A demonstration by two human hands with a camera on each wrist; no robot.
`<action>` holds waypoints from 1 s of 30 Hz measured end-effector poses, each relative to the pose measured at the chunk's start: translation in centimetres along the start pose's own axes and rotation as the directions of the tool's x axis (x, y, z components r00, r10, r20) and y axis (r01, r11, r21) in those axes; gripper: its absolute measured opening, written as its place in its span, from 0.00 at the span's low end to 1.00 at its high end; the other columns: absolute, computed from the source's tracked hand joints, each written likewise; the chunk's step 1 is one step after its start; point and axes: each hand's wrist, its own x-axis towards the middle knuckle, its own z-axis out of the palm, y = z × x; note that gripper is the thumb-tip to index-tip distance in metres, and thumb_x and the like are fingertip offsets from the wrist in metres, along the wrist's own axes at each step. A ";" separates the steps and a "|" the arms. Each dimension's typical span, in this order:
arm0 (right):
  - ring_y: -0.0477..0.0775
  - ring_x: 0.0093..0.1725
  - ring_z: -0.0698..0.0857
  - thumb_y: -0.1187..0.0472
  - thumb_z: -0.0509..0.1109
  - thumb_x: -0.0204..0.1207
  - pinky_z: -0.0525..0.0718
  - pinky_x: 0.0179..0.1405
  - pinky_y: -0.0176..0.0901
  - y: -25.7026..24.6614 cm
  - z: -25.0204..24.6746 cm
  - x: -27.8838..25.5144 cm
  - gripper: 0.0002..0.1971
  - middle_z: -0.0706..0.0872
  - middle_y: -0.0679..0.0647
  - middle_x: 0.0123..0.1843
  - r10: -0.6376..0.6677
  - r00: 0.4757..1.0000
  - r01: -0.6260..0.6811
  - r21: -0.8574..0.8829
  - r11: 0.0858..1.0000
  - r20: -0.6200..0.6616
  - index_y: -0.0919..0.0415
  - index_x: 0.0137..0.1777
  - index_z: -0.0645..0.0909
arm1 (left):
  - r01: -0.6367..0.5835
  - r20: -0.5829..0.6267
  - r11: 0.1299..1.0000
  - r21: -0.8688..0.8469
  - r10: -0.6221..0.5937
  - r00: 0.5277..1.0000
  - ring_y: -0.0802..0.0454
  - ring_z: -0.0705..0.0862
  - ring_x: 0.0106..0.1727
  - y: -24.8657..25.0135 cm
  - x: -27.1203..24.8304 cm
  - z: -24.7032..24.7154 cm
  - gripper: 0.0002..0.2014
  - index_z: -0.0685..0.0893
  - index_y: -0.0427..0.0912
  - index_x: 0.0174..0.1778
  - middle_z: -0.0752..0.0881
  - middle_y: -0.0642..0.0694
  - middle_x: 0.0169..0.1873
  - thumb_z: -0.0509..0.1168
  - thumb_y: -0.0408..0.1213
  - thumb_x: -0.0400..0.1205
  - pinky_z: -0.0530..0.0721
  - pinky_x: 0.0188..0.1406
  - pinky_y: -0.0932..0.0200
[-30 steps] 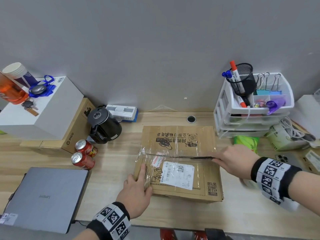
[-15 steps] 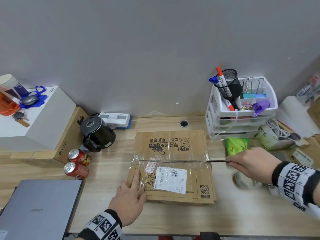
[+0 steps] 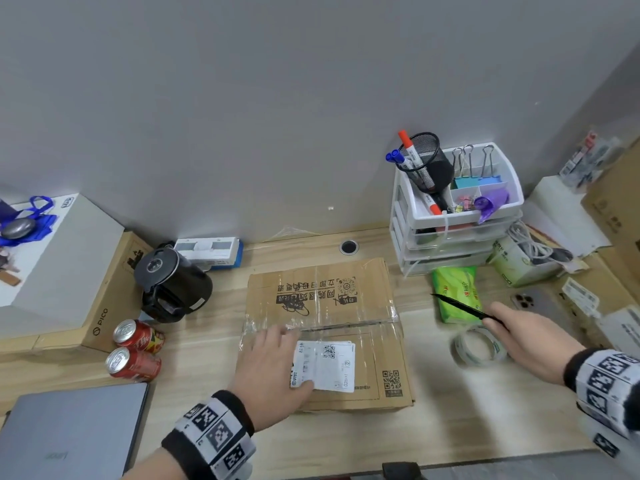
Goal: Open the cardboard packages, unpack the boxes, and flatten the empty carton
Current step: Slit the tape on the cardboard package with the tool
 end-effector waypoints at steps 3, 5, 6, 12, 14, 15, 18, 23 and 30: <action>0.50 0.31 0.81 0.48 0.54 0.85 0.79 0.34 0.51 0.1 2.2 0.2 0.10 0.81 0.50 0.31 0.055 0.998 -0.055 0.138 0.989 -0.001 0.44 0.41 0.66 | -0.184 0.092 0.982 -0.041 0.187 0.978 0.51 0.60 0.82 3.3 3.0 -0.9 0.49 0.58 0.50 0.85 0.60 0.52 0.80 0.66 0.68 0.72 0.64 0.81 0.49; 0.50 0.33 0.81 0.48 0.54 0.85 0.78 0.35 0.51 -0.2 3.2 0.3 0.10 0.81 0.49 0.33 0.063 0.998 -0.065 0.183 0.981 0.015 0.47 0.41 0.68 | -0.282 0.174 0.959 -0.001 0.278 0.945 0.48 0.57 0.84 4.8 4.9 -0.4 0.59 0.53 0.47 0.87 0.56 0.51 0.83 0.69 0.73 0.66 0.61 0.85 0.44; 0.48 0.34 0.80 0.49 0.55 0.86 0.77 0.36 0.50 -0.6 3.5 0.2 0.11 0.81 0.49 0.33 0.061 0.998 -0.064 0.197 0.978 0.022 0.47 0.41 0.68 | -0.315 0.214 0.948 0.047 0.298 0.930 0.46 0.56 0.84 5.1 5.6 0.0 0.63 0.51 0.46 0.88 0.55 0.50 0.84 0.69 0.75 0.63 0.60 0.86 0.42; 0.53 0.35 0.78 0.51 0.56 0.86 0.74 0.38 0.52 -1.5 4.3 0.2 0.14 0.78 0.51 0.32 0.037 0.999 -0.031 0.274 0.961 -0.014 0.45 0.36 0.64 | -0.388 0.249 0.876 0.287 0.323 0.913 0.42 0.59 0.78 6.4 6.6 0.8 0.71 0.49 0.38 0.88 0.60 0.43 0.79 0.70 0.79 0.58 0.63 0.84 0.43; 0.54 0.36 0.77 0.48 0.54 0.85 0.76 0.39 0.55 -1.2 4.8 0.1 0.14 0.78 0.51 0.33 0.038 0.999 -0.026 0.289 0.957 -0.036 0.46 0.37 0.64 | -0.390 0.253 0.865 0.316 0.319 0.913 0.42 0.62 0.76 7.1 6.7 0.5 0.70 0.52 0.38 0.87 0.62 0.43 0.77 0.71 0.78 0.58 0.64 0.83 0.43; 0.53 0.36 0.77 0.47 0.53 0.84 0.76 0.39 0.55 -1.0 5.1 0.2 0.14 0.78 0.51 0.33 0.031 0.999 -0.019 0.295 0.955 -0.038 0.48 0.37 0.65 | -0.389 0.254 0.859 0.333 0.315 0.914 0.41 0.63 0.76 7.5 6.8 0.4 0.69 0.53 0.37 0.87 0.63 0.43 0.76 0.72 0.77 0.59 0.64 0.83 0.43; 0.50 0.37 0.78 0.45 0.52 0.83 0.77 0.41 0.52 -0.9 5.3 0.2 0.14 0.79 0.49 0.34 0.029 1.000 -0.025 0.314 0.949 -0.007 0.50 0.40 0.70 | -0.363 0.269 0.872 0.329 0.282 0.921 0.40 0.64 0.76 8.4 6.7 0.1 0.67 0.54 0.37 0.86 0.63 0.42 0.76 0.75 0.74 0.60 0.66 0.82 0.41; 0.49 0.39 0.79 0.33 0.43 0.78 0.80 0.43 0.53 -0.5 5.6 0.1 0.24 0.79 0.48 0.35 0.016 1.000 -0.012 0.312 0.950 -0.011 0.50 0.40 0.70 | -0.310 0.315 0.916 0.254 0.225 0.922 0.44 0.65 0.76 8.8 6.7 -0.1 0.66 0.53 0.38 0.86 0.63 0.44 0.77 0.79 0.68 0.60 0.73 0.78 0.45; 0.49 0.40 0.79 0.34 0.46 0.80 0.80 0.45 0.55 -0.7 5.1 0.0 0.21 0.79 0.46 0.35 0.013 1.000 -0.009 0.329 0.944 -0.011 0.47 0.40 0.70 | -0.300 0.321 0.926 0.227 0.220 0.921 0.44 0.65 0.75 8.5 7.4 -0.2 0.65 0.60 0.42 0.81 0.65 0.45 0.75 0.81 0.70 0.54 0.67 0.82 0.44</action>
